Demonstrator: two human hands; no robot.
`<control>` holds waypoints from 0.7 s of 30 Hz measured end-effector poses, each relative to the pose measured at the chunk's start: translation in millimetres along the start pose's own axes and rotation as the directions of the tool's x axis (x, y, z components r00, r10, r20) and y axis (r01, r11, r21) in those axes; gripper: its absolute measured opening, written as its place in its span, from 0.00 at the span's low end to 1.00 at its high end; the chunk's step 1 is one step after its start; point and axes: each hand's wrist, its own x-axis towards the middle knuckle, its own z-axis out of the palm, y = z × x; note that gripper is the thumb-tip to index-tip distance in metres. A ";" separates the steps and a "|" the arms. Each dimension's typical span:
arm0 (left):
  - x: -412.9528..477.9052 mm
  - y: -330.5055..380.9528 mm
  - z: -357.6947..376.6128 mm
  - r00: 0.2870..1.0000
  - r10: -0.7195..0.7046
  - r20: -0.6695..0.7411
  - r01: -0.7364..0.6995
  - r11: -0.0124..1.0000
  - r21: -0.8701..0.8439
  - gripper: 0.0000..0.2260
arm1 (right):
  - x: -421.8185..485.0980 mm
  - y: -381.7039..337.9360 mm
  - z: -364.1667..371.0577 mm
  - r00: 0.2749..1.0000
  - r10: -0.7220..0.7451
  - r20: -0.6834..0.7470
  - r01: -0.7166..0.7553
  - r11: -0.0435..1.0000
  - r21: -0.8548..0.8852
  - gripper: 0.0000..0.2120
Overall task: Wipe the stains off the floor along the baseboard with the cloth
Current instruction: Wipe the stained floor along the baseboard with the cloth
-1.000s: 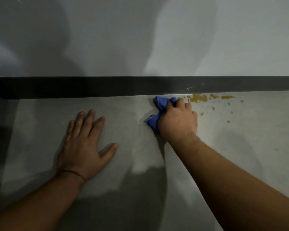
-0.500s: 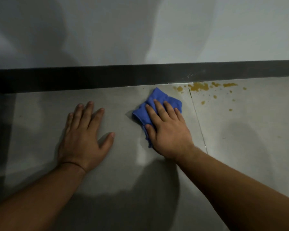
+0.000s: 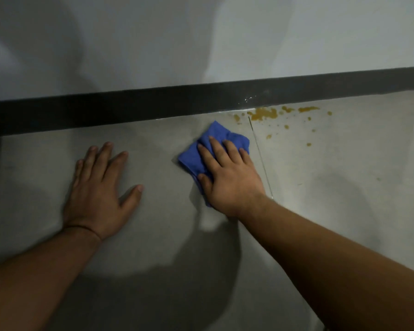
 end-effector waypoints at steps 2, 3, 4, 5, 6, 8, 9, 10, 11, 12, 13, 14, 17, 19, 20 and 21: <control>-0.7 5.1 -2.4 0.999 -0.032 0.010 0.032 0.999 -0.017 0.39 | -7.7 22.7 -5.3 0.999 0.054 0.003 -0.054 0.997 -0.062 0.33; 0.5 9.9 -3.7 0.997 -0.070 0.018 0.070 0.997 -0.025 0.39 | -4.9 31.7 -8.4 0.997 0.082 0.002 -0.081 0.993 -0.088 0.33; 3.7 17.8 -5.3 0.992 -0.123 0.022 0.124 0.992 -0.031 0.39 | 1.5 37.5 -11.2 0.995 0.104 -0.002 -0.104 0.989 -0.103 0.34; 9.2 29.3 -7.1 0.983 -0.180 0.020 0.181 0.983 -0.037 0.39 | 10.7 40.2 -13.4 0.993 0.118 -0.006 -0.118 0.987 -0.109 0.34; 16.6 44.3 -8.3 0.975 -0.223 0.011 0.223 0.974 -0.044 0.38 | 20.9 40.2 -14.8 0.992 0.124 -0.002 -0.124 0.986 -0.108 0.35; 31.4 80.1 -6.9 0.981 -0.193 -0.005 0.193 0.980 -0.051 0.35 | 37.1 38.1 -15.0 0.992 0.121 0.024 -0.119 0.990 -0.077 0.35; 36.9 97.6 -3.3 0.991 -0.134 -0.004 0.134 0.990 -0.050 0.33 | 40.4 38.6 -13.7 0.994 0.108 0.034 -0.106 0.993 -0.049 0.35; 40.4 112.7 1.5 0.997 -0.080 0.001 0.080 0.995 -0.059 0.32 | 39.7 41.2 -12.4 0.996 0.084 0.040 -0.083 0.996 -0.025 0.35; 42.2 124.8 7.2 0.999 -0.047 0.007 0.047 0.996 -0.079 0.32 | 35.3 46.0 -11.2 0.998 0.053 0.040 -0.052 0.999 -0.010 0.34; 42.6 132.4 13.3 0.999 -0.037 0.007 0.037 0.995 -0.095 0.32 | 28.2 52.3 -10.0 0.999 0.025 0.029 -0.025 1.000 -0.010 0.33; 42.0 135.4 18.7 0.999 -0.036 -0.004 0.035 0.995 -0.096 0.32 | 20.1 59.1 -7.8 1.000 0.015 0.005 -0.015 1.000 -0.025 0.33; 41.4 134.8 23.3 0.999 -0.030 -0.026 0.028 0.996 -0.087 0.32 | 12.4 66.5 -5.9 0.999 0.030 -0.028 -0.032 0.998 -0.052 0.33; 42.2 130.3 29.6 0.997 0.019 -0.074 -0.025 0.996 -0.090 0.32 | 5.5 87.6 -7.2 0.982 0.179 -0.062 -0.185 0.977 -0.105 0.34; 42.0 129.7 30.5 0.997 0.023 -0.072 -0.029 0.996 -0.086 0.32 | 19.9 89.7 -9.1 0.964 0.263 -0.043 -0.265 0.962 -0.062 0.34; 42.1 130.6 30.7 0.997 0.027 -0.074 -0.033 0.996 -0.081 0.32 | 31.6 86.8 -9.9 0.960 0.277 -0.042 -0.278 0.960 -0.024 0.33; 42.0 131.2 30.7 0.997 0.032 -0.076 -0.037 0.996 -0.076 0.32 | 43.1 81.1 -10.9 0.962 0.269 -0.045 -0.269 0.963 0.015 0.33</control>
